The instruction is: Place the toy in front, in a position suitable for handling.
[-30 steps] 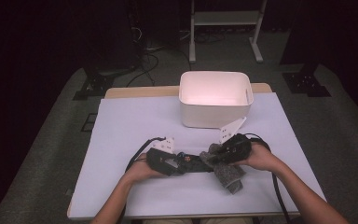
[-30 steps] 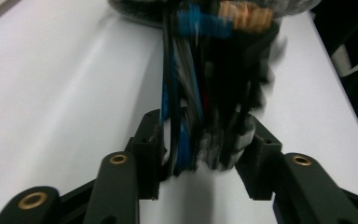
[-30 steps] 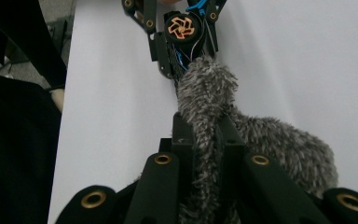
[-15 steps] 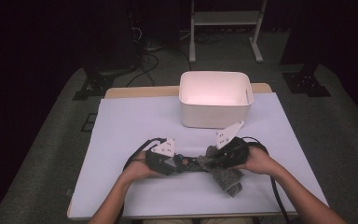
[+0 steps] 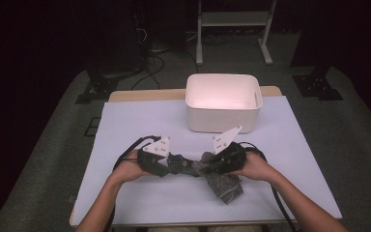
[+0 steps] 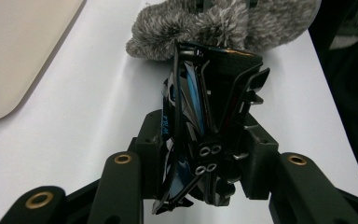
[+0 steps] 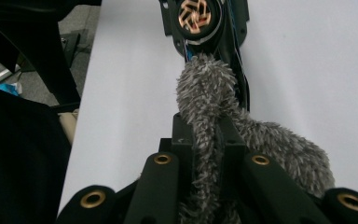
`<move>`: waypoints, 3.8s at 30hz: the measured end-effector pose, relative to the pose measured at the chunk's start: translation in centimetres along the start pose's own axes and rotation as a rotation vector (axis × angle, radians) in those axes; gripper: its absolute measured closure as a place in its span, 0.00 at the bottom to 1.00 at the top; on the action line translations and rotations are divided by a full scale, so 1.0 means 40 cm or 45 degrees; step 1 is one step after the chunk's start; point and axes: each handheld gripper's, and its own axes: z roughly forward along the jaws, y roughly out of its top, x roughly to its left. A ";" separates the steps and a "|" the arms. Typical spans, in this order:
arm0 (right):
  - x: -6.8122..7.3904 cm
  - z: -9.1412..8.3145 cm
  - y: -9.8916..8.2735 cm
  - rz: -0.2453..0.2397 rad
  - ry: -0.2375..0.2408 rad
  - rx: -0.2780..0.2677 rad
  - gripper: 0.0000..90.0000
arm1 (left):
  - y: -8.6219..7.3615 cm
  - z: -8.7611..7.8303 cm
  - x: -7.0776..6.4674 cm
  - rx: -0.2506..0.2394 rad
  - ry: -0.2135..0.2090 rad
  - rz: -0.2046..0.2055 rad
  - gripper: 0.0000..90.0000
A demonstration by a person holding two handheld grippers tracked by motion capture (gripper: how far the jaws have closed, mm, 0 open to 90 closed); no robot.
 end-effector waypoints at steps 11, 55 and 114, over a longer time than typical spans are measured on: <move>-0.015 -0.025 -0.039 0.048 -0.038 0.004 0.89 | 0.011 0.029 0.013 -0.178 0.018 -0.054 0.64; -0.001 -0.166 0.044 -0.041 -0.137 -0.063 0.89 | 0.079 0.126 0.023 -0.148 -0.048 -0.105 0.57; 0.016 -0.169 0.042 -0.051 -0.126 -0.022 0.89 | 0.052 0.180 0.000 -0.124 -0.054 -0.053 0.64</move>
